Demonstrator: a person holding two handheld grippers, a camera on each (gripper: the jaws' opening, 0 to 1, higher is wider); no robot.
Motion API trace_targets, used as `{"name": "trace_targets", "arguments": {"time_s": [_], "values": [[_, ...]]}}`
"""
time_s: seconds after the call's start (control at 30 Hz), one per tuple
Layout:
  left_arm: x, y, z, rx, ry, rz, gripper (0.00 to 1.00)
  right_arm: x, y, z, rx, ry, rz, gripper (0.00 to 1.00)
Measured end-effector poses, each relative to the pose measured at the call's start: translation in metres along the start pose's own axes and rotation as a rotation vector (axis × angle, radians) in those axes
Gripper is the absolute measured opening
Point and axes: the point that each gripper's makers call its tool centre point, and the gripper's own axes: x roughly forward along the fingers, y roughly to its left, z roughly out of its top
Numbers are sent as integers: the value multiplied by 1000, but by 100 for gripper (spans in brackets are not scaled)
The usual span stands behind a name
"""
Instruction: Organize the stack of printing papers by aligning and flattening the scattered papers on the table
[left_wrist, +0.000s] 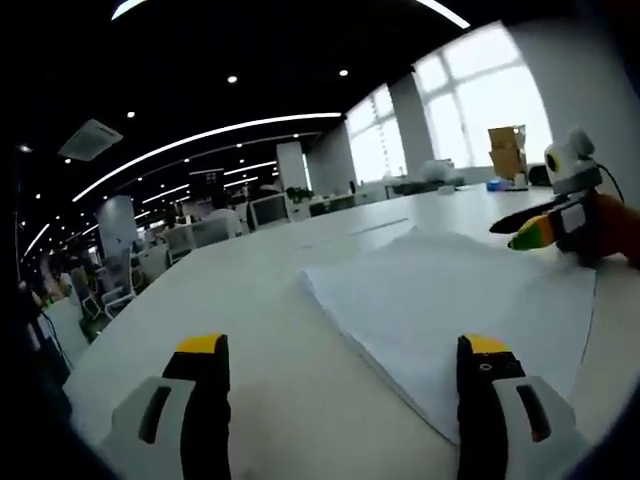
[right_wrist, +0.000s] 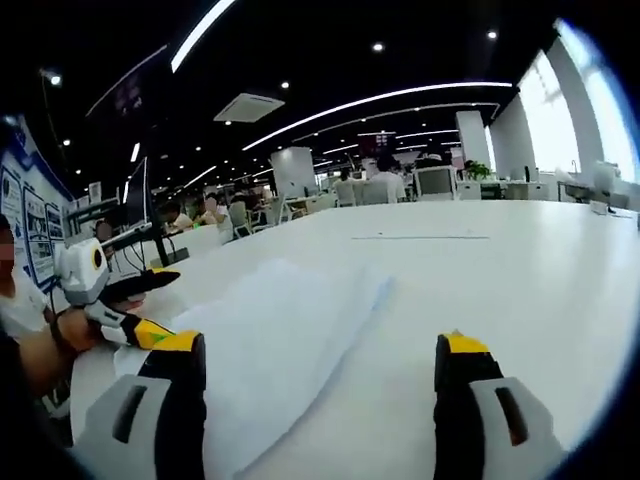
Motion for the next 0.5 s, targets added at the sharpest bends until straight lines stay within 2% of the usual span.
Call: {"name": "trace_targets", "arguments": {"time_s": [0.27, 0.5], "values": [[-16, 4, -5, 2, 3, -5, 97, -30, -4, 1, -16, -46, -23, 90], [-37, 21, -11, -9, -1, 6, 97, -52, -11, -1, -1, -64, -42, 90]]}}
